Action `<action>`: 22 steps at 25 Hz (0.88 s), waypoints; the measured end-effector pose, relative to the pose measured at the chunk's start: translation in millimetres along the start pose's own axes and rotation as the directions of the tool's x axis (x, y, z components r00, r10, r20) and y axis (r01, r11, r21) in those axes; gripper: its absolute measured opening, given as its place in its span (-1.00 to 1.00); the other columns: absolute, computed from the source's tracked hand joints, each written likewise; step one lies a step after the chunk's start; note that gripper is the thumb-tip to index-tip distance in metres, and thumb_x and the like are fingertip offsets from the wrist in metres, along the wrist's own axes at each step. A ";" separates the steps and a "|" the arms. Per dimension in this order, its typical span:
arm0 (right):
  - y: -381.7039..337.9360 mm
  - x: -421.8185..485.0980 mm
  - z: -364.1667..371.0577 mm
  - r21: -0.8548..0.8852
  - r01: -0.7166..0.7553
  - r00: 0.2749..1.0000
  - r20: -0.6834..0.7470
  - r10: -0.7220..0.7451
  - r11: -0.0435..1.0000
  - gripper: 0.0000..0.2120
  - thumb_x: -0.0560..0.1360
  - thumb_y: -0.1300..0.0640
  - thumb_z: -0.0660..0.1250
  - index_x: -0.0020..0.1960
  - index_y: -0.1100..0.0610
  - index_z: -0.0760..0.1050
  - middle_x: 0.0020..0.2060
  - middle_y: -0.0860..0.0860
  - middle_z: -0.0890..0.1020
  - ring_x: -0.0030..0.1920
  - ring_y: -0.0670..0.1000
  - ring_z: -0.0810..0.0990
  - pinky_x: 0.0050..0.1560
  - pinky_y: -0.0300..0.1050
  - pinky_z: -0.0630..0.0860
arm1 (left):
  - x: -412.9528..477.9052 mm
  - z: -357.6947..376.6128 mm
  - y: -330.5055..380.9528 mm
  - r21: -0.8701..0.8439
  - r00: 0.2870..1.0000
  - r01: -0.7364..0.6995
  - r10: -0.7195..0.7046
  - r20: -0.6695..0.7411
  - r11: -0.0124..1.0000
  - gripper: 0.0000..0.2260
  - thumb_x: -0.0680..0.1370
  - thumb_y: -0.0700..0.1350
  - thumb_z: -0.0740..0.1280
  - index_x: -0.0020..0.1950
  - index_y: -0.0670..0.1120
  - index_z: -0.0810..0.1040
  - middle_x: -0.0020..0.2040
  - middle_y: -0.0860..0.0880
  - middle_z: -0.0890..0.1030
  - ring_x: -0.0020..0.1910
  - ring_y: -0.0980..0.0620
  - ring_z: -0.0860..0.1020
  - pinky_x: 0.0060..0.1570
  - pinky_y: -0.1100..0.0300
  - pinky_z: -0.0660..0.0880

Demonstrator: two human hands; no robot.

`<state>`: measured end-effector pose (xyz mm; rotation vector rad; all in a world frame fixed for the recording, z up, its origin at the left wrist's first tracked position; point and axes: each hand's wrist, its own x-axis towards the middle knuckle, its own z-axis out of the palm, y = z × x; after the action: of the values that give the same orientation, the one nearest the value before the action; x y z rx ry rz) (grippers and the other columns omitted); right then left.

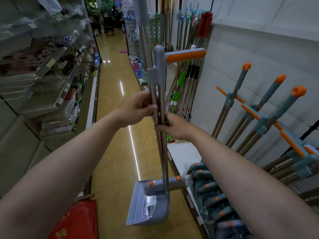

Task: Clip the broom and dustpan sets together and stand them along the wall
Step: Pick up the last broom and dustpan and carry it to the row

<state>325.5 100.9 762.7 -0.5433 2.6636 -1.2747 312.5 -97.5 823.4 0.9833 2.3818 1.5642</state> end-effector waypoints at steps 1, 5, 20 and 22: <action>0.2 -1.2 -1.5 -0.043 0.012 1.000 0.013 -0.011 0.999 -0.66 0.58 0.09 0.37 0.32 -0.01 0.42 0.15 -0.06 0.61 0.17 -0.05 0.57 0.17 -0.12 0.50 | -0.1 1.8 -0.8 0.027 1.000 -0.011 0.012 -0.027 1.000 -0.77 0.57 -0.36 0.31 0.22 -0.27 0.50 0.08 -0.22 0.62 0.10 -0.10 0.65 0.09 -0.01 0.62; 5.3 -4.6 -8.3 -0.218 0.014 1.000 0.002 -0.014 0.976 -0.79 0.57 0.07 0.39 0.15 -0.03 0.41 -0.04 -0.16 0.58 -0.05 -0.14 0.58 -0.05 -0.16 0.45 | 2.7 16.1 -0.4 0.209 0.986 -0.020 0.054 -0.159 0.978 -0.79 0.53 -0.27 0.41 0.14 -0.09 0.60 0.00 0.01 0.67 0.01 0.11 0.68 0.02 0.10 0.65; 10.0 -8.8 1.3 -0.181 -0.021 1.000 -0.009 0.020 0.983 -0.68 0.54 0.01 0.41 0.24 0.07 0.47 0.07 0.01 0.66 0.05 -0.01 0.64 0.10 -0.03 0.57 | 0.3 33.5 -12.7 0.022 0.928 0.050 -0.038 -0.370 0.999 -0.81 0.44 -0.14 0.53 0.02 -0.09 0.63 -0.10 -0.02 0.69 -0.09 0.04 0.67 -0.02 0.07 0.64; 12.3 -7.9 1.3 -0.182 -0.027 1.000 -0.002 0.027 0.983 -0.73 0.54 0.01 0.41 0.19 0.03 0.47 0.04 -0.03 0.66 0.03 -0.01 0.65 0.09 -0.01 0.59 | 0.8 30.4 -11.1 -0.028 0.952 0.026 -0.033 -0.305 0.999 -0.79 0.48 -0.19 0.48 0.09 -0.14 0.59 -0.04 -0.09 0.67 -0.03 -0.04 0.66 0.02 0.02 0.63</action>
<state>330.0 110.1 752.1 -0.5274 2.7941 -1.0289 320.2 -76.2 800.2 0.7420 2.5517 1.8482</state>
